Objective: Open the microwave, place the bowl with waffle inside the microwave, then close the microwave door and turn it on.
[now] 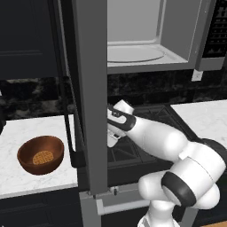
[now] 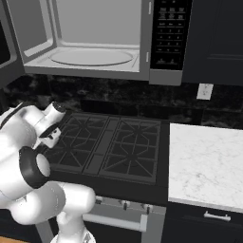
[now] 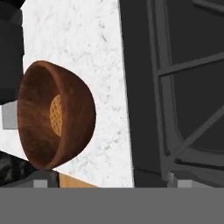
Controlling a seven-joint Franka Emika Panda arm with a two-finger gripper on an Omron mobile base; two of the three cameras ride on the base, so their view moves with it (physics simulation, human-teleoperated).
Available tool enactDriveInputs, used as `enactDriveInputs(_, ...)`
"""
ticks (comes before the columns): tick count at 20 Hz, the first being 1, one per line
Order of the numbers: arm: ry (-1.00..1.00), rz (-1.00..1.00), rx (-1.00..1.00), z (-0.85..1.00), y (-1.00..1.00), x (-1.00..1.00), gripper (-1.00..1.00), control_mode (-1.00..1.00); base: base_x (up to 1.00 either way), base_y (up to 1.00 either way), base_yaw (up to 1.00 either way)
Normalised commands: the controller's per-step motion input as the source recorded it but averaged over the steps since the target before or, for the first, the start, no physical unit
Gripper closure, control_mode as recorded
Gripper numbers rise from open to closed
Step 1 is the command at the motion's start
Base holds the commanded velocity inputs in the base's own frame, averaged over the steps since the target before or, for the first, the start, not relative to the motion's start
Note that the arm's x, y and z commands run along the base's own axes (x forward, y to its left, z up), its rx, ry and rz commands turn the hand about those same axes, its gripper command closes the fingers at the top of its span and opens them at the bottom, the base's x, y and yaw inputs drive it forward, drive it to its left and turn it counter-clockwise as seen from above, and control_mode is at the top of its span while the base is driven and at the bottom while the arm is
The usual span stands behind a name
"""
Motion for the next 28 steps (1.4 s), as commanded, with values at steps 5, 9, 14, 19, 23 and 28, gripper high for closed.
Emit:
enactDriveInputs(5, -0.04, 0.06, -0.07, 0.0, 0.65, 0.0, -1.0, -1.0, 0.0, 0.0, 0.0)
enactDriveInputs(9, -0.06, 0.02, -0.05, 0.05, 0.52, 0.0, -1.0, -1.0, 0.0, 0.0, 0.0)
enactDriveInputs(14, -0.04, 0.0, 0.0, 0.03, 0.28, 0.01, -1.0, -1.0, 0.0, 0.0, 0.0)
enactDriveInputs(19, 0.0, 0.0, -0.03, -0.01, 0.43, 0.06, -1.0, -1.0, 0.0, 0.0, 0.0)
enactDriveInputs(23, 0.0, 0.0, -0.06, -0.09, 0.32, 0.1, -1.0, -1.0, 0.0, 0.0, 0.0)
enactDriveInputs(28, 0.03, 0.0, -0.09, -0.24, 0.0, 0.15, -1.0, -1.0, 0.0, 0.0, 0.0)
